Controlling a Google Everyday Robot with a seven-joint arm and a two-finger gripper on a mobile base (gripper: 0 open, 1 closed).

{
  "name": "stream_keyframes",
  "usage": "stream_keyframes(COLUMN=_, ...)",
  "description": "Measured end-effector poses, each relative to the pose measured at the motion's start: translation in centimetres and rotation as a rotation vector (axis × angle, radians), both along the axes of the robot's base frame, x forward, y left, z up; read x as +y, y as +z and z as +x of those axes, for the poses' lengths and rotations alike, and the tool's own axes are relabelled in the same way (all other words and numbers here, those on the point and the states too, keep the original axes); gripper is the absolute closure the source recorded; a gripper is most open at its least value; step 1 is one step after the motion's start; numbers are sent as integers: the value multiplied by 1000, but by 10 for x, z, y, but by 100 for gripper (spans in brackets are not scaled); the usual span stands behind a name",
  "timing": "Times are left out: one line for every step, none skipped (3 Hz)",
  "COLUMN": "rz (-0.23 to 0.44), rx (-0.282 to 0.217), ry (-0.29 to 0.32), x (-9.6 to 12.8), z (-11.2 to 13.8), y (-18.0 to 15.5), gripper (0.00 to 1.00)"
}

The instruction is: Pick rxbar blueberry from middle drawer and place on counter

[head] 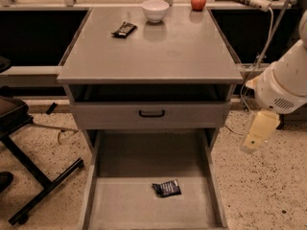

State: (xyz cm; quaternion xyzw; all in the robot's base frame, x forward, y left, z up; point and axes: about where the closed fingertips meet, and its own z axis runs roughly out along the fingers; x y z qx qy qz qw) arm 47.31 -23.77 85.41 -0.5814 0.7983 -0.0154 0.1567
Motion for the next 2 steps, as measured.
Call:
stream_keyframes(rz=-2, rx=34, ry=-53, x=-5, z=-1, y=-22, gripper=0)
stream_keyframes(rz=-11, rx=33, ry=-53, x=-5, z=-2, y=-25, gripper=0)
